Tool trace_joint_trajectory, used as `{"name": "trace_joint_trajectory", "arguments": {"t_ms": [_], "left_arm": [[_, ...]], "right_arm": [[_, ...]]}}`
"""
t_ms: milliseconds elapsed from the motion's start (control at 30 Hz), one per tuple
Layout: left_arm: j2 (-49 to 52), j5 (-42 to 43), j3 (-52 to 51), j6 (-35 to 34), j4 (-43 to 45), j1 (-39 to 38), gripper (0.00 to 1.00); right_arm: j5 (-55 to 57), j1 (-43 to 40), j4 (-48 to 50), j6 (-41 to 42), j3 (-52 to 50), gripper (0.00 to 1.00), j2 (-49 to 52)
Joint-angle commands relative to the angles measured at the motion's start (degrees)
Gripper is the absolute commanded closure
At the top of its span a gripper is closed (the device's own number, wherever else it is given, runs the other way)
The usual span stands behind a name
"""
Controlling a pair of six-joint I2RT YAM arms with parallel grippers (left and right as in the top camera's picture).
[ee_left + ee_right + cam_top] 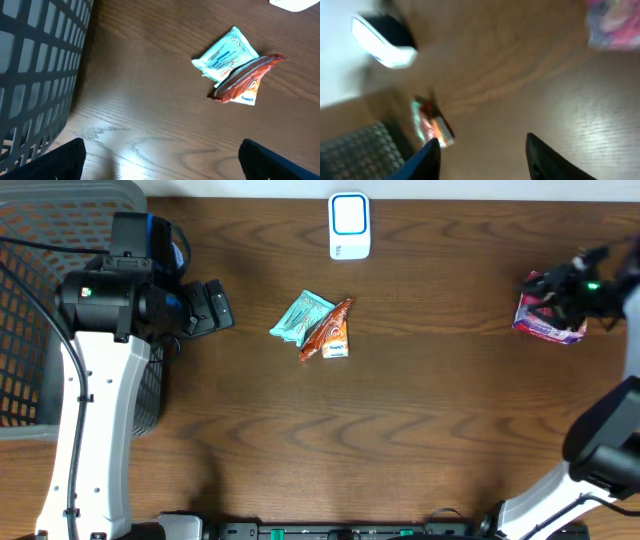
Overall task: Scan the item barcode
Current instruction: 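Carry the snack box to the right table edge with the right gripper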
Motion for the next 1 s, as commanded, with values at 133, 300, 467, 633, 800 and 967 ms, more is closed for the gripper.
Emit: {"name": "trace_joint_trajectory", "arguments": {"t_ms": [133, 300, 467, 633, 800, 967], "left_arm": [[-0.2, -0.5, 0.0, -0.5, -0.2, 0.2, 0.02], [-0.2, -0.5, 0.0, -0.5, -0.2, 0.2, 0.02], [-0.2, -0.5, 0.0, -0.5, -0.2, 0.2, 0.02], [-0.2, -0.5, 0.0, -0.5, -0.2, 0.2, 0.02], [-0.2, -0.5, 0.0, -0.5, -0.2, 0.2, 0.02], [-0.2, -0.5, 0.0, -0.5, -0.2, 0.2, 0.02]], "right_arm": [[27.6, 13.6, -1.9, -2.3, 0.0, 0.5, 0.8], [42.9, 18.9, 0.4, 3.1, -0.1, 0.62, 3.1], [48.4, 18.8, 5.0, 3.1, -0.1, 0.71, 7.0], [52.7, 17.7, 10.8, 1.9, -0.1, 0.69, 11.4], [63.3, 16.7, 13.0, 0.1, -0.1, 0.61, 13.8], [73.0, 14.8, 12.0, 0.0, -0.1, 0.57, 13.9]]}}
